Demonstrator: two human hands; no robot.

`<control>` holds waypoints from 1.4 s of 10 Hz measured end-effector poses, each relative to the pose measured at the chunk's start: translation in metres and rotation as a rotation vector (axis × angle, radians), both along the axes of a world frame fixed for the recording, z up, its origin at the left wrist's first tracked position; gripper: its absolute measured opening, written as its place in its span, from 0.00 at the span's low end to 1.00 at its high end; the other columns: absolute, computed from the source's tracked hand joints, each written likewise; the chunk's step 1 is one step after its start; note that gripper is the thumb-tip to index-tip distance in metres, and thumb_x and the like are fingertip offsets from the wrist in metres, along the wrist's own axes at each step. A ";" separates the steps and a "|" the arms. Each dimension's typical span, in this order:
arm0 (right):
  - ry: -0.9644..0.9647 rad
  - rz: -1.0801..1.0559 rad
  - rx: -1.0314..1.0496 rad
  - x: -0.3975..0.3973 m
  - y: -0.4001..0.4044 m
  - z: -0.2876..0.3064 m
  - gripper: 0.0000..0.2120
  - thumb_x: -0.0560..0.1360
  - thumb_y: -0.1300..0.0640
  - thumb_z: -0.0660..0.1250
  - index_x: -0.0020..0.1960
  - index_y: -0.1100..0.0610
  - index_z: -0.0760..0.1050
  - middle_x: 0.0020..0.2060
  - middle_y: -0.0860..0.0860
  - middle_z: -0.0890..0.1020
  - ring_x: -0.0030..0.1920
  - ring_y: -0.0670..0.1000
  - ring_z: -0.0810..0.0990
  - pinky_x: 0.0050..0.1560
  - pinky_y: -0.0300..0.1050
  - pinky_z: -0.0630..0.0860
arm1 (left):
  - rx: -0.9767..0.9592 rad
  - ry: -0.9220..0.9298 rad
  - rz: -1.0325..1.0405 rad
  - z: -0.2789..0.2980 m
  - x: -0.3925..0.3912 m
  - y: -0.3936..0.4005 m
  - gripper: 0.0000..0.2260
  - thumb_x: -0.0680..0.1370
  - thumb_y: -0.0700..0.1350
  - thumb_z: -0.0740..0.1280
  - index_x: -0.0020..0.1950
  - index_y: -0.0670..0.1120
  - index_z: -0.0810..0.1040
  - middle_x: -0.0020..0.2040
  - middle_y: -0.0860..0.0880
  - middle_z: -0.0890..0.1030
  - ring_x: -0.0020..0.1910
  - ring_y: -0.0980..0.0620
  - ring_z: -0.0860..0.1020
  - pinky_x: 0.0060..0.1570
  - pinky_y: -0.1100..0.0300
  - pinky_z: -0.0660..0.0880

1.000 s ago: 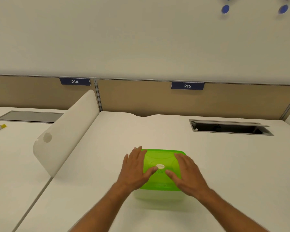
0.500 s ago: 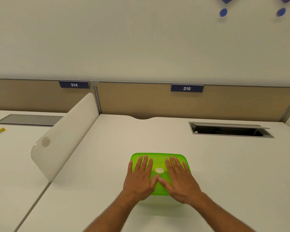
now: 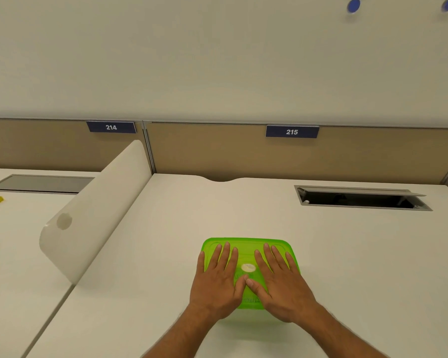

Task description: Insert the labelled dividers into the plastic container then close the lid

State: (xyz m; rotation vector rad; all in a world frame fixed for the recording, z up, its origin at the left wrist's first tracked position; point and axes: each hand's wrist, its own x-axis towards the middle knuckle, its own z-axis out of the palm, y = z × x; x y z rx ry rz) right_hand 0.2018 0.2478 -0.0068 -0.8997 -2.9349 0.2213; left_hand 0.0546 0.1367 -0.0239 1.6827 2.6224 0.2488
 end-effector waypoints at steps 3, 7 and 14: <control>-0.051 -0.001 -0.005 -0.001 0.000 0.005 0.47 0.64 0.26 0.25 0.78 0.49 0.36 0.75 0.49 0.34 0.77 0.51 0.32 0.71 0.51 0.28 | -0.024 0.026 0.038 0.000 0.000 -0.001 0.31 0.80 0.62 0.43 0.70 0.49 0.75 0.70 0.48 0.75 0.69 0.48 0.74 0.65 0.43 0.56; -0.046 -0.011 -0.007 0.000 -0.003 0.007 0.49 0.64 0.25 0.25 0.78 0.50 0.37 0.78 0.52 0.37 0.77 0.51 0.34 0.71 0.51 0.29 | -0.028 -0.027 0.043 0.007 0.004 -0.005 0.32 0.80 0.63 0.40 0.74 0.49 0.69 0.74 0.48 0.69 0.73 0.47 0.68 0.69 0.45 0.47; 0.450 -0.094 -0.297 0.009 0.011 0.029 0.43 0.68 0.22 0.46 0.74 0.47 0.63 0.74 0.42 0.62 0.76 0.45 0.56 0.76 0.44 0.53 | 0.178 -0.084 0.014 0.032 0.008 0.000 0.43 0.71 0.72 0.31 0.81 0.51 0.47 0.80 0.54 0.44 0.79 0.53 0.42 0.76 0.52 0.37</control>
